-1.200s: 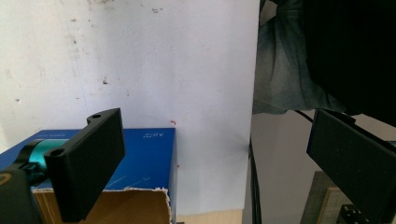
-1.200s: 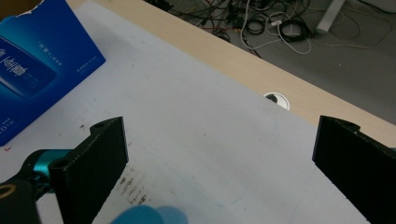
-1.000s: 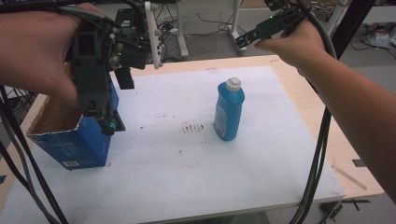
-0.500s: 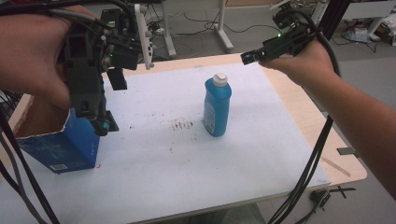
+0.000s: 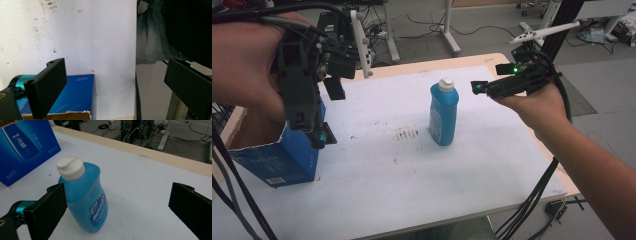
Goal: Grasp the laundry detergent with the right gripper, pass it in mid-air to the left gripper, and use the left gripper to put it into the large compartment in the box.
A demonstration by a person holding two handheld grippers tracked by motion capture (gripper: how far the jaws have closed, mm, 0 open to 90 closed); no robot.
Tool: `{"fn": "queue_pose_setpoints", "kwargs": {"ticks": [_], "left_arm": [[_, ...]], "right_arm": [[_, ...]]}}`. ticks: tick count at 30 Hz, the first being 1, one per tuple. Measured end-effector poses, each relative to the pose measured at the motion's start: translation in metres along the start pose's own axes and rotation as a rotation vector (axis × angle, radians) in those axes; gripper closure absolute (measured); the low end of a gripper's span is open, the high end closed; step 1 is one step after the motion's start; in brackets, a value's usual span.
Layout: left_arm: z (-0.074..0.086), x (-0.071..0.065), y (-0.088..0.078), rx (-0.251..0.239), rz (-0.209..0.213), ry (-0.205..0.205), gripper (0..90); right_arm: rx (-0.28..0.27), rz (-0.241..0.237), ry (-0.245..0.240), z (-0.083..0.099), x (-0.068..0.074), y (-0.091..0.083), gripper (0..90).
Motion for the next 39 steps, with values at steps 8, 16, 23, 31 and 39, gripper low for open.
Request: {"fn": "queue_pose_setpoints", "kwargs": {"ticks": [8, 16, 23, 31, 39], "left_arm": [[-0.002, 0.0, 0.0, 0.003, 0.0, 0.01, 4.4], [-0.001, -0.001, 0.0, 0.002, 0.0, 0.007, 4.4], [0.001, -0.001, 0.001, -0.002, -0.003, 0.002, 4.4], [0.0, -0.001, 0.003, -0.01, -0.002, 0.003, 4.4], [0.001, 0.001, 0.006, -0.005, 0.002, -0.001, 4.4]], "right_arm": [[-0.027, 0.006, 0.014, 0.028, 0.007, -0.006, 0.9], [-0.025, -0.016, -0.014, 0.047, 0.023, -0.002, 0.9], [-0.011, -0.037, -0.014, 0.064, 0.034, 0.007, 0.9], [-0.042, -0.02, -0.009, 0.079, 0.049, 0.017, 0.8], [-0.083, 0.051, 0.022, 0.096, 0.065, 0.029, 0.7]]}}
Point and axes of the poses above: each handheld gripper's, and its own axes: y roughly forward along the jaws, z roughly out of its underside, x roughly to its left, the point moved 1 cm from there along y, roughly forward along the jaws, and after that the axes turned 11 degrees about z, right-handed, at the moved point
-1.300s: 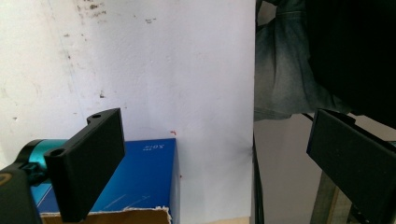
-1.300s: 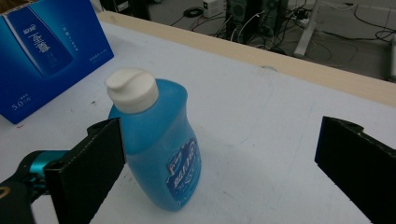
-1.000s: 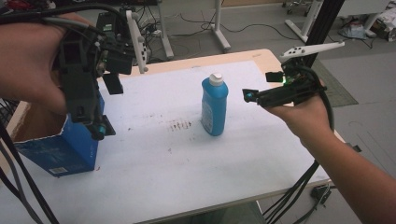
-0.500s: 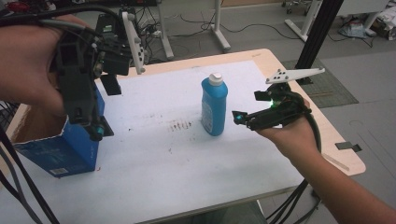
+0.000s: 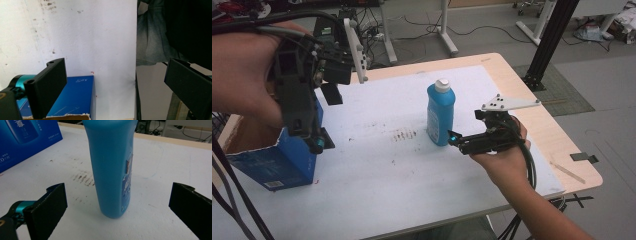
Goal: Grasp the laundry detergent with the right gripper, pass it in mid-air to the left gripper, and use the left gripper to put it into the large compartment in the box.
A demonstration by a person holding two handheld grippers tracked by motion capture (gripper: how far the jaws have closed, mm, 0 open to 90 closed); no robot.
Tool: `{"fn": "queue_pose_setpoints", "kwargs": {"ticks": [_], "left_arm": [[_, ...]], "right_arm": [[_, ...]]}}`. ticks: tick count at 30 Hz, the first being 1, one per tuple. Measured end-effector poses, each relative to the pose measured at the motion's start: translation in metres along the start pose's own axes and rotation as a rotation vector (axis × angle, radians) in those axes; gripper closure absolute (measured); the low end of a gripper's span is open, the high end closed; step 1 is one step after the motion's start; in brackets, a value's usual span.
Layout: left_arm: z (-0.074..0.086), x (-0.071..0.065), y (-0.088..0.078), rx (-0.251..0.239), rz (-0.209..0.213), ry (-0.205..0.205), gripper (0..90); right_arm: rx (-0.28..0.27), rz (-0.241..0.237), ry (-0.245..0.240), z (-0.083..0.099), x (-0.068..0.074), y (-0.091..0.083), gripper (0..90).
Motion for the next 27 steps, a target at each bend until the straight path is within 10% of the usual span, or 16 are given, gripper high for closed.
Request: {"fn": "queue_pose_setpoints", "kwargs": {"ticks": [27], "left_arm": [[0.009, -0.003, 0.0, -0.001, -0.001, -0.017, 4.4]], "right_arm": [[-0.008, 0.065, 0.089, 0.02, 0.023, 0.06, 0.7]]}}
Point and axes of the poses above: each handheld gripper's, and its own axes: y roughly forward along the jaws, z roughly out of its underside, x roughly to its left, the point moved 1 cm from there along y, roughly forward along the jaws, and after that the axes turned 11 degrees about z, right-handed, at the moved point
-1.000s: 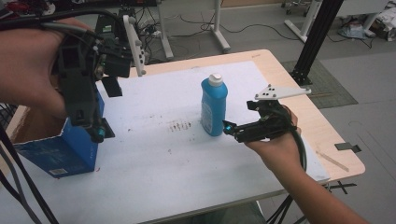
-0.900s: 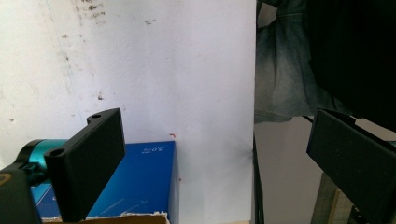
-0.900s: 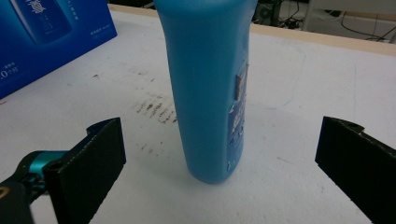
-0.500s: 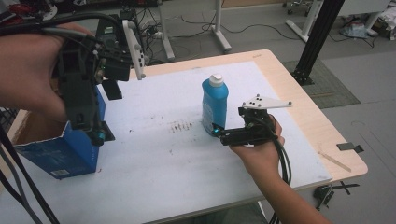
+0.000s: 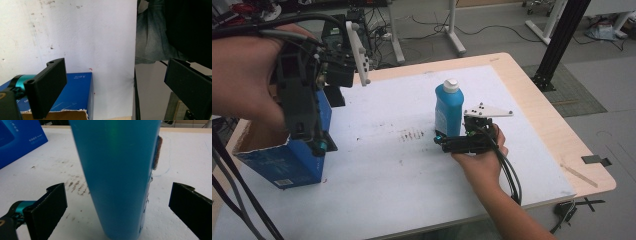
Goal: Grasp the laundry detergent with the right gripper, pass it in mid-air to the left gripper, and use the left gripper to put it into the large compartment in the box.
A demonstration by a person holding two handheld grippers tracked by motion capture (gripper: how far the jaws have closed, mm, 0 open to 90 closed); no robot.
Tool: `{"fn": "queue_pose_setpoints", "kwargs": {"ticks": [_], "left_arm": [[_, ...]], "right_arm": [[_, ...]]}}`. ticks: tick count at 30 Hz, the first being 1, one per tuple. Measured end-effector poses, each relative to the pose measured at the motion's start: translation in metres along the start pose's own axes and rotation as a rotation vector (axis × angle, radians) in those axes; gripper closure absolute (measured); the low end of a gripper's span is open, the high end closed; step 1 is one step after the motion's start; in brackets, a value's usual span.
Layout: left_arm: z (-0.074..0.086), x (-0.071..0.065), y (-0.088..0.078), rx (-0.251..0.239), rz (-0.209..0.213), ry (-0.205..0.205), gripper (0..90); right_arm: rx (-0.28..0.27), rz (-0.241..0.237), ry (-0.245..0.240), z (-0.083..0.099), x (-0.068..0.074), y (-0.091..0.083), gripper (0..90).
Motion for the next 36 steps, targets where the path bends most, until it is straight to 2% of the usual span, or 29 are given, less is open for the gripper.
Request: {"fn": "queue_pose_setpoints", "kwargs": {"ticks": [3, 11, 15, 20, 25, 28, 36], "left_arm": [[0.001, 0.0, 0.001, 0.003, 0.001, 0.0, 4.4], [0.008, 0.0, 0.001, 0.002, 0.002, -0.017, 4.4], [0.01, 0.001, 0.002, 0.0, 0.006, -0.025, 4.4], [0.011, 0.001, 0.003, 0.002, 0.007, -0.025, 4.4], [0.01, 0.001, 0.003, 0.005, 0.007, -0.023, 4.4], [0.009, 0.001, 0.004, 0.004, 0.008, -0.019, 4.4], [0.009, 0.003, 0.004, 0.004, 0.012, -0.021, 4.4]], "right_arm": [[0.002, 0.01, 0.02, 0.0, 0.0, 0.008, 0.8], [0.009, 0.012, 0.012, 0.0, 0.001, 0.02, 0.9], [-0.013, 0.018, 0.034, 0.0, 0.0, 0.023, 1.6], [-0.034, 0.026, 0.023, 0.0, 0.001, 0.024, 2.8], [-0.043, 0.046, 0.022, 0.0, 0.001, 0.025, 7.1], [-0.054, 0.04, 0.019, 0.0, 0.0, 0.025, 12.9], [-0.064, 0.037, 0.011, 0.0, 0.001, 0.027, 18.6]]}}
Point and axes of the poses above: each handheld gripper's, and its own axes: y roughly forward along the jaws, z roughly out of its underside, x roughly to its left, the point moved 1 cm from there along y, roughly forward along the jaws, and after that the axes turned 11 degrees about z, right-handed, at the moved point
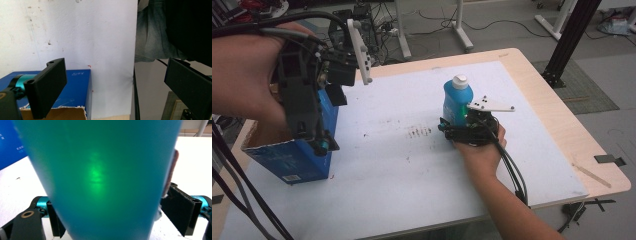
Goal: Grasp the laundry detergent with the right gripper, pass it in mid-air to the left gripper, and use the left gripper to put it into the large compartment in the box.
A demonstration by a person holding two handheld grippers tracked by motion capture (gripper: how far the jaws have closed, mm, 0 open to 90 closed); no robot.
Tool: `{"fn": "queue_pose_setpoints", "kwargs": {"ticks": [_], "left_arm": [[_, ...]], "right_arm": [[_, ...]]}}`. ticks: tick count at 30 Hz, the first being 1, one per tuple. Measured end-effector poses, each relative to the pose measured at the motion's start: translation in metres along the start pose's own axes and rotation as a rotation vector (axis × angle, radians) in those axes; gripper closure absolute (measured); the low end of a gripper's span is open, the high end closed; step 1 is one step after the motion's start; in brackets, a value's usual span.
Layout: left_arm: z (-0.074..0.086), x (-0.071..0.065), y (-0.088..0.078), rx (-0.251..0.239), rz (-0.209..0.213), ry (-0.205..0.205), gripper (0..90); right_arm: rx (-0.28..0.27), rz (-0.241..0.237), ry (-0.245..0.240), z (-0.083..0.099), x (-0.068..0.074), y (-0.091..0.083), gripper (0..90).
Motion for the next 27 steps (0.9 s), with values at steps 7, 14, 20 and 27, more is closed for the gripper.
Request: {"fn": "queue_pose_setpoints", "kwargs": {"ticks": [7, 14, 20, 27], "left_arm": [[-0.0002, 0.0015, 0.0009, 0.002, 0.002, 0.0, 4.4], [-0.0004, 0.0029, 0.0026, 0.004, 0.005, -0.002, 4.4], [-0.0009, 0.0036, 0.0026, 0.005, 0.006, 0.0, 4.4], [-0.0005, 0.0039, 0.0029, 0.004, 0.007, -0.003, 4.4]], "right_arm": [[-0.02, -0.012, -0.005, -0.0016, 0.0001, -0.0009, 25.4], [-0.022, -0.005, -0.003, -0.0016, 0.0, 0.0, 27.1], [-0.031, -0.009, -0.009, -0.0016, 0.0021, 0.0002, 31.2], [-0.042, -0.003, -0.011, -0.0021, 0.0029, 0.0003, 33.0]]}}
Point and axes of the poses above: each handheld gripper's, and its own axes: y roughly forward along the jaws, z roughly out of its underside, x roughly to its left, the point moved 1 cm from there along y, roughly forward along the jaws, and after that the axes turned 11 degrees about z, right-handed, at the moved point
